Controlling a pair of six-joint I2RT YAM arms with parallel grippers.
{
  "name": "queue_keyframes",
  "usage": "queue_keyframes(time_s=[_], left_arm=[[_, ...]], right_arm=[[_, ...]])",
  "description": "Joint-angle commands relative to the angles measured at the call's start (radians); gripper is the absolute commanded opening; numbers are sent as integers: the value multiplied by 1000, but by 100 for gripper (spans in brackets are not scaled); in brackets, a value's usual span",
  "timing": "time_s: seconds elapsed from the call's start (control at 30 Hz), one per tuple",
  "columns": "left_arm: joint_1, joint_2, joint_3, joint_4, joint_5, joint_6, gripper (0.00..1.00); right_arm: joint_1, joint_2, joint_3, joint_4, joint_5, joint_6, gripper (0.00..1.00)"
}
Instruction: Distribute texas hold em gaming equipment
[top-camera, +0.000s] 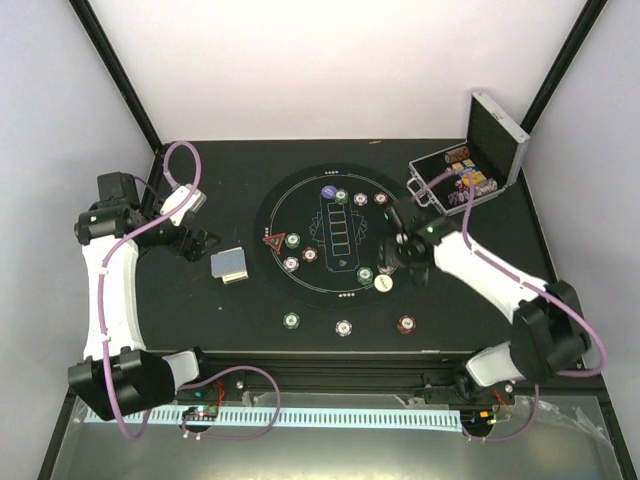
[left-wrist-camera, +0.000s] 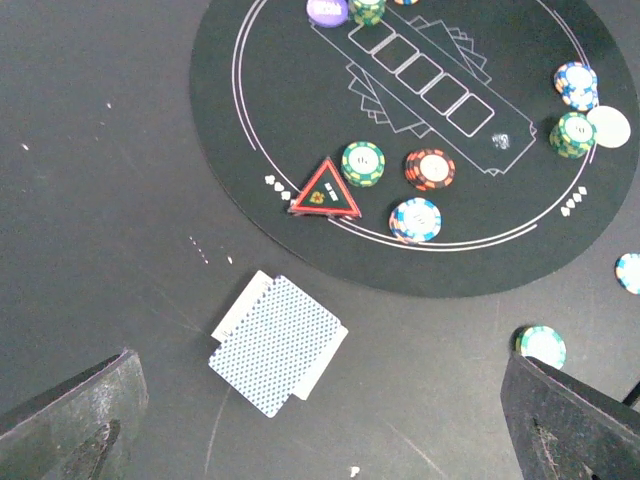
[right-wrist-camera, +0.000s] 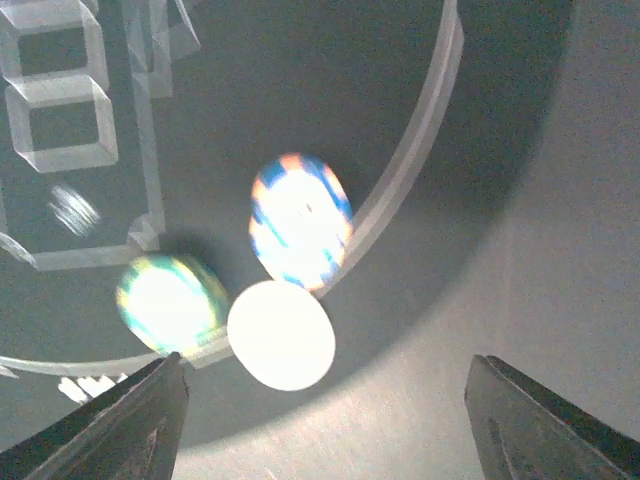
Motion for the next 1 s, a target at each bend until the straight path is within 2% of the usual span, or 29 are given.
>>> queue_keyframes(time_s=[0.0, 0.17, 0.33, 0.5, 0.77, 0.97], left_arm=[[-5, -1, -25, -17, -3, 51, 99], [-8, 0, -54, -5, 8, 50, 99], [-9, -10, -62, 0, 14, 39, 99], [-9, -19, -59, -3, 10, 38, 99], [-8, -24, -51, -11, 3, 41, 99], [-9, -21, -39, -18, 4, 41, 99]], right_arm=[[49, -186, -253, 31, 38, 136, 79], [126, -318, -443, 28, 11, 240, 82], [159, -341, -541, 65, -25, 279, 82], [190, -275, -584, 138, -49, 290, 74], [229, -187, -566, 134, -14, 296, 54], [233, -183, -566, 105, -8, 300, 51]])
